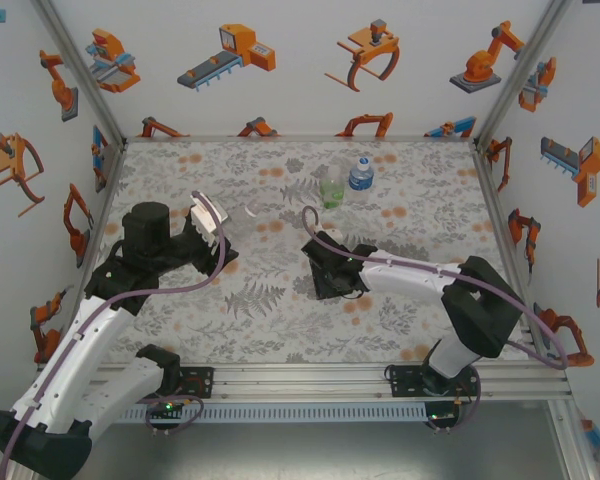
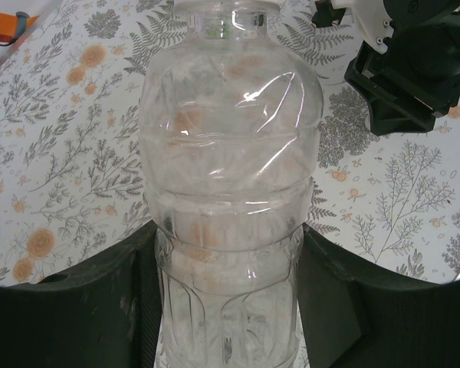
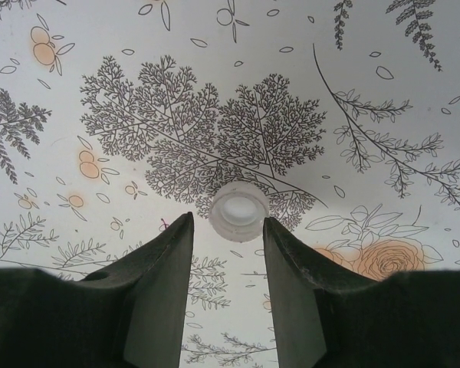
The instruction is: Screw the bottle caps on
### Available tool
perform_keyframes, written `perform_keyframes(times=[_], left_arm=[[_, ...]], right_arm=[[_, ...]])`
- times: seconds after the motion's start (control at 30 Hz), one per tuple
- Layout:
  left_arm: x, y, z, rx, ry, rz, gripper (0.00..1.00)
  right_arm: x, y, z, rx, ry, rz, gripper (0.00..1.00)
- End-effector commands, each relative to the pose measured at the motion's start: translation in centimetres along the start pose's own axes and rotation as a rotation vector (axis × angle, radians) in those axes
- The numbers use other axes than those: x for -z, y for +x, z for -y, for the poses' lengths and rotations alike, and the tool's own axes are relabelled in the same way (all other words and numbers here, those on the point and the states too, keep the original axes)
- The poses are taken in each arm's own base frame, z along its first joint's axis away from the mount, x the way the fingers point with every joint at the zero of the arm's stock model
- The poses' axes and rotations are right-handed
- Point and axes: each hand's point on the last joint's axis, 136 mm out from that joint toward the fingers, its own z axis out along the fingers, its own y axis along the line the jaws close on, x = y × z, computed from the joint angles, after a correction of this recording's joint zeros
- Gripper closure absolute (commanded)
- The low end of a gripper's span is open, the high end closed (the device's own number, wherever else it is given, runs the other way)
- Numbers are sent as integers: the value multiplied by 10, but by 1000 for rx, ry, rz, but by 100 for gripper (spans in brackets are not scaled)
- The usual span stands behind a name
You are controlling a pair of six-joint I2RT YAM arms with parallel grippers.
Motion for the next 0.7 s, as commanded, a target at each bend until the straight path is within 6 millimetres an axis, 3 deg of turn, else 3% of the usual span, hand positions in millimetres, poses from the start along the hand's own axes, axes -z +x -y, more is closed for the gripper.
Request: perform_keyframes(times=[0.0,0.67], left_arm=[[4,-8,2,-21,11,19,85],[2,-7,1,-17,10,13,85]], right_arm=[[0,-1,-2,4,7,-3,57],[-18,10,-3,-13,1,-32,58]])
